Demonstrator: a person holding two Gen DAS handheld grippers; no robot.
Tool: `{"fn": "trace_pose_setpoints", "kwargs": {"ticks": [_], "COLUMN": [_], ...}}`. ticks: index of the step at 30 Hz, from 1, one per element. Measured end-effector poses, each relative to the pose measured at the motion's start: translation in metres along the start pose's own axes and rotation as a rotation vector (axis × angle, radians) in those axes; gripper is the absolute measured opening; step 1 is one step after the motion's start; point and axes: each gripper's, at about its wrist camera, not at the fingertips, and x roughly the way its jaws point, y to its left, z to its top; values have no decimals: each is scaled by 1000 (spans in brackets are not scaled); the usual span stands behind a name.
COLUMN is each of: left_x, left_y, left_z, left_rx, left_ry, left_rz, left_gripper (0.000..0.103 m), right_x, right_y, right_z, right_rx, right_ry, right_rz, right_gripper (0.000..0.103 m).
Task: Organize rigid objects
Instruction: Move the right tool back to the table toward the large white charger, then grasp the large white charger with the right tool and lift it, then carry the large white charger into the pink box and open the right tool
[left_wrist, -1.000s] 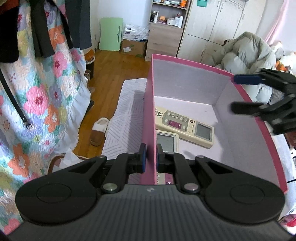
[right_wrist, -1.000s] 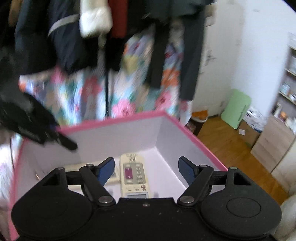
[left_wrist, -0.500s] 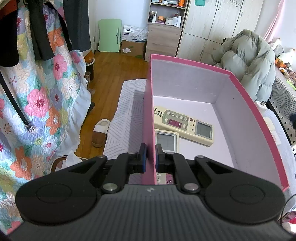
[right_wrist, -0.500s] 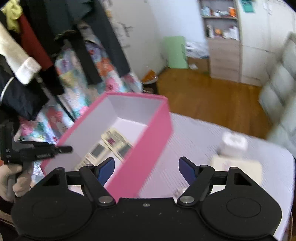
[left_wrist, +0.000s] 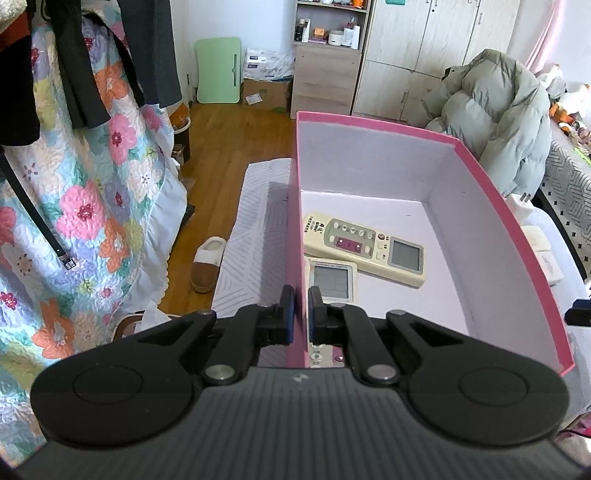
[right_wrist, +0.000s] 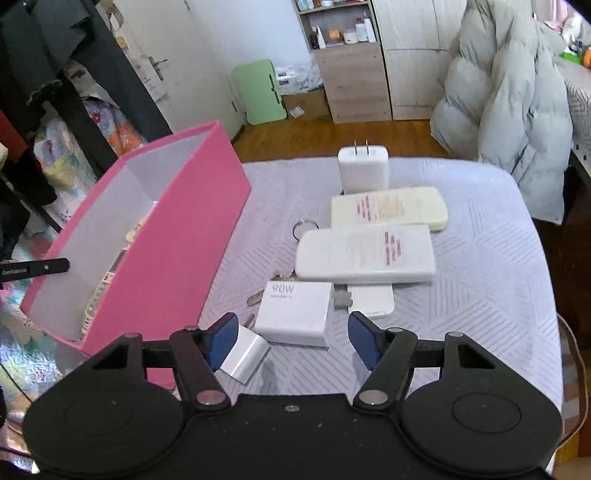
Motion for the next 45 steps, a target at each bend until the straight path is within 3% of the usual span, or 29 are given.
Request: {"fn": "trace_pose_setpoints", "kwargs": {"ticks": [6,10,12,14,25,29,35,40,45], "left_x": [-1,-1,0,2,4,4,3,2,2], "left_y": [-8,-13,-13,-12,-14,-14,-13,-16,-15], "left_z": [-2,-3,-5,-6,-4,-5,-6,-8,-7], "left_rx": [55,69,62,51,67,63,57,78,68], "left_ry": [-7,-13,-16,-12,-4,-6,-7,-14,-9], "left_rz": [42,64,70,71,75,81,78,87,82], "left_gripper": [4,3,3,3,3,3,2,2,2], "right_x": [29,49,55,60,50,54,31,3,-26], "right_y": [8,9,9,5,8,16,4,6,31], "right_z": [4,11,13,14,6,5,4,2,15], "right_rx": [-38,-15,-2,10,-100,-185,-146,-133,-192], "right_ry": [84,133,126,120,144,106,50,-4,-84], "right_rz": [-60,-51,-53,-63,-85,-110,-80,-30,76], "right_gripper": [71,71,73,65,67,62,62,62,62]}}
